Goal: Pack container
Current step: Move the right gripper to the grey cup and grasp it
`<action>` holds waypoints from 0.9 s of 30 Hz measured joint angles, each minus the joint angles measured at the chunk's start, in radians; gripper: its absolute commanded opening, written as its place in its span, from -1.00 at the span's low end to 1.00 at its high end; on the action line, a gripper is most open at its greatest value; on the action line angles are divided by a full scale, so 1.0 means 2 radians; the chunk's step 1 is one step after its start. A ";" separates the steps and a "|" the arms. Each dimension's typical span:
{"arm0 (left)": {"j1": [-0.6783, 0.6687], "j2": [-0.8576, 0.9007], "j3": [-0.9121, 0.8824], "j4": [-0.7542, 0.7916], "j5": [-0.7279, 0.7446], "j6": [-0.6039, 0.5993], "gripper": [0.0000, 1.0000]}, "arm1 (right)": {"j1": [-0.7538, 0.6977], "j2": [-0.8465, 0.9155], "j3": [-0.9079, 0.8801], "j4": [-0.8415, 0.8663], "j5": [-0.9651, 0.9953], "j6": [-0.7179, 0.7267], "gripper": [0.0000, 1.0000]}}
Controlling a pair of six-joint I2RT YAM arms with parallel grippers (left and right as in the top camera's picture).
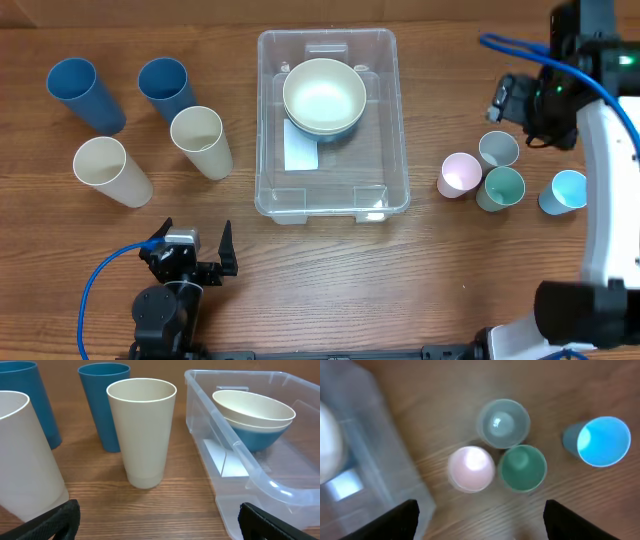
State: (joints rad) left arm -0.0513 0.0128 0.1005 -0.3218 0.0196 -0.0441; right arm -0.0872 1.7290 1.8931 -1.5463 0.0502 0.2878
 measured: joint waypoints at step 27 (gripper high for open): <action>0.000 0.000 0.000 0.000 0.000 0.000 1.00 | -0.091 0.073 -0.238 0.279 -0.023 -0.024 -0.10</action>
State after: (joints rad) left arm -0.0513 0.0128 0.1005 -0.3214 0.0196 -0.0441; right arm -0.2687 1.8748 1.4170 -0.9886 0.0032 0.2390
